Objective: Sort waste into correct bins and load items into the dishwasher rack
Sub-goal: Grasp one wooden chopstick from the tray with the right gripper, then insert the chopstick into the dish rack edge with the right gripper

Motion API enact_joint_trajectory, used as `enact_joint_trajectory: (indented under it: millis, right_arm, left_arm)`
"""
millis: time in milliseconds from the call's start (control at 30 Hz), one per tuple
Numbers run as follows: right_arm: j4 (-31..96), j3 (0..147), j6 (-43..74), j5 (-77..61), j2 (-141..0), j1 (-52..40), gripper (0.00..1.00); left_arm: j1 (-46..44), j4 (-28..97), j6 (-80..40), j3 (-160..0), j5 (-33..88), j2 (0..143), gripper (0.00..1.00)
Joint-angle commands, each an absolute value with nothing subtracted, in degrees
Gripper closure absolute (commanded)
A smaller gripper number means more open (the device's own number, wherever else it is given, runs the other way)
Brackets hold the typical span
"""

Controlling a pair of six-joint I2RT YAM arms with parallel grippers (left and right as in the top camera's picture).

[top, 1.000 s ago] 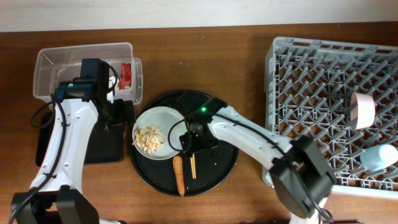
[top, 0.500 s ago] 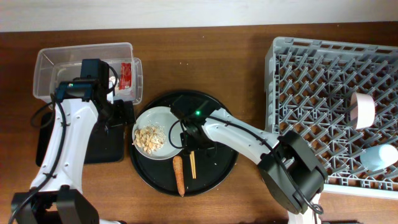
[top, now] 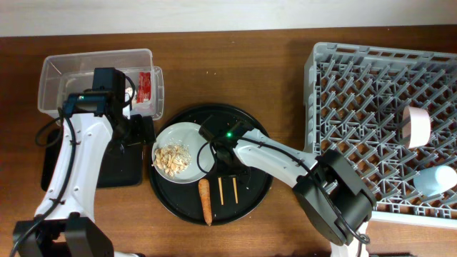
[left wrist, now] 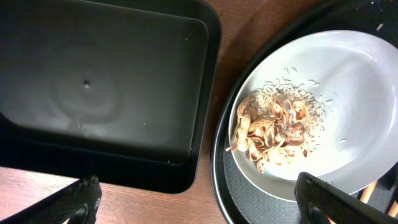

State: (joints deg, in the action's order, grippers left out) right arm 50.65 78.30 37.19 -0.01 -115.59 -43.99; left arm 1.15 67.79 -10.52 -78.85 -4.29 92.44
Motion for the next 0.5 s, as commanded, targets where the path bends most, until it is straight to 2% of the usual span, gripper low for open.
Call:
enact_joint_trajectory:
  millis: [0,67,167,467]
  right_arm:
    - [50.52,77.89,37.15,0.47,-115.9,-44.29,0.77]
    - [50.52,77.89,37.15,0.47,-115.9,-44.29,0.82]
    - [50.52,77.89,37.17,0.36,-115.9,-44.29,0.95]
    - [51.22,77.91,37.15,-1.28,-114.93,-43.29,0.96]
  left_arm:
    - [1.28,67.99,-10.68,-79.0,-3.66,91.26,0.01]
    - [1.3,68.01,-10.66,-79.0,-3.66,91.26,0.01]
    - [1.28,68.03,-10.68,-79.0,-3.66,91.26,0.01]
    - [1.28,68.05,-10.66,-79.0,-3.66,91.26,0.01]
